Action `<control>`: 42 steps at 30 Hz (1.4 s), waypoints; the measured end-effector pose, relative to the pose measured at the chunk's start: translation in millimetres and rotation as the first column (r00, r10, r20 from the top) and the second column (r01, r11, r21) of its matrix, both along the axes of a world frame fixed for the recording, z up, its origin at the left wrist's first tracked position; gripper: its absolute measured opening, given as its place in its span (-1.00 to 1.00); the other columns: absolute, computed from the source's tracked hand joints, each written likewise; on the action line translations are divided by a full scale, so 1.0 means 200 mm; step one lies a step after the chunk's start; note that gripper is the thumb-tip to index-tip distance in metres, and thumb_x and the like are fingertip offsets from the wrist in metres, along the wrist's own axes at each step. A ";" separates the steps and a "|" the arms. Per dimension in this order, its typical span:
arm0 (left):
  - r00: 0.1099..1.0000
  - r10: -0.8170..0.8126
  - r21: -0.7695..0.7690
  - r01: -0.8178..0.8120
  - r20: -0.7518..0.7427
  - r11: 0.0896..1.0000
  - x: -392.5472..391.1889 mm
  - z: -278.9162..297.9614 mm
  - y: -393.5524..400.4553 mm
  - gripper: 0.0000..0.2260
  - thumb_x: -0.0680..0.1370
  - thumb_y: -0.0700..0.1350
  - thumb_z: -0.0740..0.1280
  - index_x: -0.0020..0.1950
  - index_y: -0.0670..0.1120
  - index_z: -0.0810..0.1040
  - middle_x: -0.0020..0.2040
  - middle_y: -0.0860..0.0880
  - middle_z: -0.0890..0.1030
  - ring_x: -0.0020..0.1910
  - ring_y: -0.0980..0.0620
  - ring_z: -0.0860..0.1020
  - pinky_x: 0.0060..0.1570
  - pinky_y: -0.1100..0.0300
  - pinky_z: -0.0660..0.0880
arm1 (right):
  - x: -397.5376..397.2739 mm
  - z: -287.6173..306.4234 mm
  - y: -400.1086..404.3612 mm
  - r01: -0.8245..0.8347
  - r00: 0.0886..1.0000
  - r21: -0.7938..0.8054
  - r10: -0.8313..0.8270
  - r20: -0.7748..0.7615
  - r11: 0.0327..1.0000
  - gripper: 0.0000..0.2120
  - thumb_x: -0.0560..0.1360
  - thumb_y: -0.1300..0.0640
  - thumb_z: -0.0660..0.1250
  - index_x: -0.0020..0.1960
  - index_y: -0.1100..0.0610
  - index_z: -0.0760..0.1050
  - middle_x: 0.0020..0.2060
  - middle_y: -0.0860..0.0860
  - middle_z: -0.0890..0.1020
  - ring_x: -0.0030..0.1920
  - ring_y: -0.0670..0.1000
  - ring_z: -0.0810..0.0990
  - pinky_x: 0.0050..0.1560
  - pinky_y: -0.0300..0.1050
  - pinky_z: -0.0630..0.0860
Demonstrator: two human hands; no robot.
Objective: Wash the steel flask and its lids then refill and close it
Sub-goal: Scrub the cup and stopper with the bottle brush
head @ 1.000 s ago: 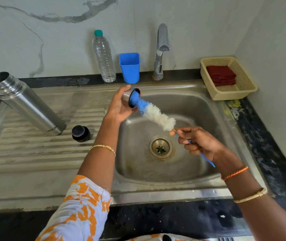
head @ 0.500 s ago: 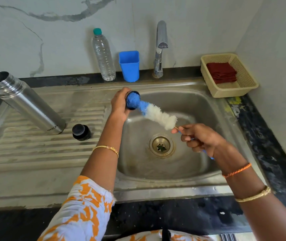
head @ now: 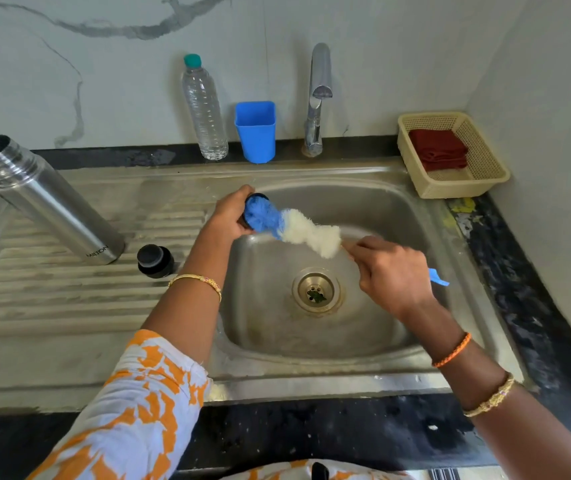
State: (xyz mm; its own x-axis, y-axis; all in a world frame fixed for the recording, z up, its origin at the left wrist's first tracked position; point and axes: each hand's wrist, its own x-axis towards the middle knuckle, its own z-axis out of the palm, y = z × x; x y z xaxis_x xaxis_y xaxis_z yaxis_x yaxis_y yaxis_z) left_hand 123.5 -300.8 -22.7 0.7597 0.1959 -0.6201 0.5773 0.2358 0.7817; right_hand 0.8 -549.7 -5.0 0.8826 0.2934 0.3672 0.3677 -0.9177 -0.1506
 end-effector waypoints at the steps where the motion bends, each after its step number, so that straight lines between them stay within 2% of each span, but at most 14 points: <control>1: 0.999 -0.005 -0.013 0.005 -0.037 1.000 0.00 0.00 0.01 -0.81 0.54 -0.04 0.31 0.04 -0.14 0.50 -0.08 -0.11 0.61 -0.17 -0.04 0.58 -0.31 0.04 0.52 | 0.01 -0.03 -0.01 0.028 1.000 0.018 -0.028 0.011 0.999 -0.66 0.22 0.34 0.49 -0.08 0.02 0.67 -0.28 -0.05 0.65 -0.38 0.13 0.61 -0.50 -0.16 0.45; 5: 0.993 -0.033 -0.041 0.029 -0.117 0.999 -0.03 -0.01 0.03 -0.83 0.55 -0.03 0.30 -0.03 -0.13 0.49 -0.07 -0.14 0.58 -0.13 -0.07 0.56 -0.21 0.00 0.54 | 0.06 -0.06 -0.07 0.157 0.986 0.129 -0.162 0.031 0.979 -0.64 0.27 0.42 0.45 -0.05 0.05 0.68 -0.19 0.01 0.69 -0.28 0.17 0.63 -0.30 -0.09 0.49; 11: 0.996 0.013 -0.066 -0.019 -0.090 0.998 -0.04 -0.04 0.01 -0.88 0.56 -0.07 0.30 -0.05 -0.12 0.50 -0.04 -0.12 0.58 -0.16 -0.06 0.55 -0.24 0.02 0.53 | 0.00 0.05 0.00 0.177 0.973 0.152 -0.196 0.123 0.972 -0.69 0.31 0.38 0.44 -0.06 0.05 0.69 -0.19 -0.02 0.69 -0.29 0.16 0.61 -0.30 -0.10 0.44; 15: 0.997 0.030 -0.091 -0.036 -0.067 0.995 -0.03 -0.04 -0.07 -0.86 0.58 -0.05 0.29 0.05 -0.09 0.45 0.04 -0.14 0.50 -0.09 -0.07 0.50 -0.04 -0.02 0.48 | 0.00 0.11 0.06 0.306 0.951 0.193 -0.309 -0.015 0.932 -0.68 0.40 0.35 0.35 0.05 0.04 0.65 -0.12 0.00 0.67 -0.25 0.21 0.60 -0.34 -0.13 0.35; 18: 0.992 0.110 -0.215 -0.120 -0.056 0.969 -0.05 -0.04 -0.15 -0.77 0.56 -0.05 0.30 0.17 -0.12 0.44 0.07 -0.16 0.51 0.08 -0.13 0.46 0.01 -0.07 0.48 | 0.03 0.10 0.08 0.358 0.931 0.101 -0.347 -0.115 0.928 -0.68 0.48 0.28 0.27 0.13 -0.01 0.61 -0.02 -0.02 0.64 -0.10 0.20 0.59 -0.28 -0.14 0.27; 20: 0.984 0.157 -0.281 -0.175 -0.085 0.944 -0.06 -0.04 -0.15 -0.76 0.58 -0.03 0.27 0.16 -0.14 0.40 0.07 -0.18 0.48 0.11 -0.15 0.43 0.07 -0.07 0.46 | 0.00 0.09 0.05 0.387 0.920 0.153 -0.368 -0.138 0.909 -0.70 0.50 0.26 0.27 0.13 -0.03 0.62 0.01 -0.05 0.64 -0.08 0.18 0.59 -0.28 -0.15 0.26; 24: 0.972 0.197 -0.311 -0.229 -0.132 0.922 -0.05 -0.06 -0.08 -0.80 0.60 -0.04 0.23 -0.07 -0.17 0.44 -0.03 -0.19 0.49 -0.05 -0.14 0.47 0.06 -0.02 0.46 | -0.12 0.09 0.01 0.414 0.909 0.201 -0.390 -0.149 0.888 -0.74 0.49 0.22 0.32 0.09 -0.04 0.64 -0.01 -0.07 0.65 -0.12 0.20 0.59 -0.30 -0.14 0.26; 27: 0.973 0.186 -0.271 -0.217 -0.136 0.938 -0.06 -0.05 -0.08 -0.80 0.61 -0.07 0.19 -0.13 -0.16 0.44 -0.10 -0.16 0.51 -0.16 -0.10 0.47 0.10 -0.01 0.47 | -0.15 0.07 0.03 0.350 0.935 0.187 -0.330 -0.130 0.918 -0.76 0.45 0.24 0.38 0.03 -0.02 0.66 -0.07 -0.07 0.68 -0.19 0.20 0.62 -0.33 -0.17 0.27; 29: 0.976 0.173 -0.248 -0.202 -0.134 0.947 -0.07 -0.06 -0.09 -0.81 0.61 -0.07 0.20 -0.10 -0.16 0.47 -0.05 -0.16 0.53 -0.14 -0.10 0.49 0.08 0.00 0.49 | -0.14 0.05 0.04 0.302 0.953 0.181 -0.291 -0.086 0.936 -0.75 0.39 0.28 0.42 -0.02 0.01 0.68 -0.16 -0.04 0.68 -0.30 0.19 0.62 -0.38 -0.18 0.30; 31: 0.978 0.172 -0.260 -0.198 -0.120 0.945 -0.08 -0.06 -0.09 -0.83 0.60 -0.05 0.21 -0.01 -0.14 0.50 0.11 -0.16 0.54 -0.07 -0.10 0.51 -0.02 0.01 0.51 | -0.11 0.06 0.05 0.270 0.963 0.173 -0.270 -0.024 0.947 -0.74 0.31 0.33 0.47 -0.09 0.03 0.69 -0.25 -0.03 0.67 -0.40 0.18 0.61 -0.45 -0.20 0.35; 33: 0.978 0.188 -0.256 -0.206 -0.093 0.944 -0.08 -0.07 -0.09 -0.83 0.61 -0.04 0.21 0.03 -0.12 0.51 0.16 -0.15 0.54 0.05 -0.10 0.51 -0.07 0.02 0.51 | -0.09 0.07 0.06 0.249 0.968 0.141 -0.250 -0.011 0.958 -0.73 0.28 0.34 0.47 -0.10 0.04 0.69 -0.27 -0.03 0.67 -0.41 0.17 0.60 -0.48 -0.18 0.39; 36: 0.974 0.223 -0.261 -0.228 -0.049 0.938 -0.07 -0.07 -0.08 -0.81 0.62 -0.02 0.19 0.02 -0.11 0.50 0.13 -0.13 0.54 0.10 -0.08 0.50 -0.01 0.01 0.50 | -0.11 0.10 0.08 0.246 0.964 0.059 -0.238 -0.120 0.967 -0.77 0.42 0.26 0.37 0.01 0.02 0.66 -0.15 -0.02 0.68 -0.22 0.20 0.63 -0.35 -0.08 0.48; 39: 0.967 0.253 -0.219 -0.242 0.023 0.945 -0.06 -0.08 -0.10 -0.74 0.60 -0.01 0.23 0.21 -0.12 0.49 0.15 -0.15 0.56 -0.02 -0.07 0.53 -0.26 0.02 0.51 | -0.09 0.16 0.10 0.264 0.911 -0.017 -0.255 -0.325 0.964 -0.77 0.53 0.12 0.22 0.10 0.02 0.60 -0.01 0.03 0.64 -0.02 0.20 0.59 -0.12 -0.04 0.48; 42: 0.945 0.301 -0.098 -0.290 0.128 0.952 -0.06 -0.06 -0.21 -0.82 0.56 -0.08 0.30 0.08 -0.13 0.45 -0.05 -0.13 0.53 -0.14 -0.06 0.51 -0.26 0.04 0.53 | -0.07 0.23 0.16 0.205 0.822 -0.139 -0.247 -0.513 0.969 -0.74 0.52 0.06 0.19 0.14 -0.03 0.56 0.08 0.07 0.60 0.08 0.19 0.57 0.00 -0.05 0.46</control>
